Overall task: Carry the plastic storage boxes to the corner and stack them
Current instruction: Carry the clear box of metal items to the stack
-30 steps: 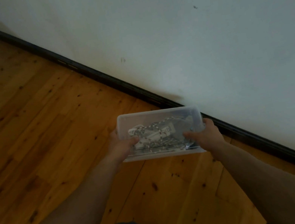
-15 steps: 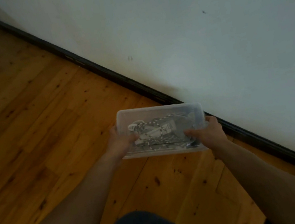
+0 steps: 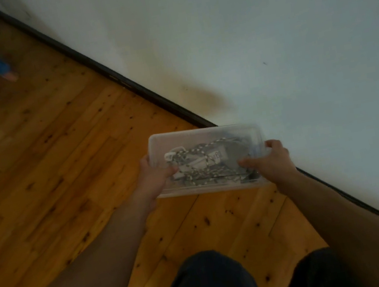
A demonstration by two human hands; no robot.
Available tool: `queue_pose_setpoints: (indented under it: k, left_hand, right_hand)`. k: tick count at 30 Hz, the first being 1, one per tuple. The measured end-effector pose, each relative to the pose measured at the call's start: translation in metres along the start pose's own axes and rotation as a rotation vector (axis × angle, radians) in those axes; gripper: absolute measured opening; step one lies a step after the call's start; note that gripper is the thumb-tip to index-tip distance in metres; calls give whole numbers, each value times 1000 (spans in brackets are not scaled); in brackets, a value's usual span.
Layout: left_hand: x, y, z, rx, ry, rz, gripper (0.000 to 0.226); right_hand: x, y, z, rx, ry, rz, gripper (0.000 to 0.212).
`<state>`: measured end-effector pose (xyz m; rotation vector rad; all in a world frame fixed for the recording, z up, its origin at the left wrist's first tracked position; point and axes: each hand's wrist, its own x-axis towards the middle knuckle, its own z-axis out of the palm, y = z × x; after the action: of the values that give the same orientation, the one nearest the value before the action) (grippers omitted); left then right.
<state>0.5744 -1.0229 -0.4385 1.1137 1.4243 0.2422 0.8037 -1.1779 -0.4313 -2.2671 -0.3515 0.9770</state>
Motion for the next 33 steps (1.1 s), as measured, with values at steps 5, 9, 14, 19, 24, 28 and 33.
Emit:
queue_pose_setpoints:
  k: [5,9,14,19,24,28,33]
  left_hand:
    - [-43,41,-19,-11,18,-15,83]
    - [-86,81,-40,-20,41,-18,83]
    - [-134,135,-70,-12,65,-8,87]
    - [-183,182,-99,-32,73,-13,85]
    - [-233,226,-131,-56,115,-48,88]
    - [-262,254,-154,-45,141,-54,86]
    - [-300,286,-181,-97,136,-34,83]
  right_hand:
    - [-35,-42,-28,-44,0,-24,86]
    - [-70,-82,-55,-75,-21,-35,87]
    - [-113,-139,-81,-77,-36,-54,87]
    - [-158,-193,-107,-93,-53,-68,88]
    - [-205,-247,-130,-97,-71,-86,88]
    - [-237,-283,-144,-108,-73,-106,90]
    - [-275,-324,-157,-108,-75,-120,92]
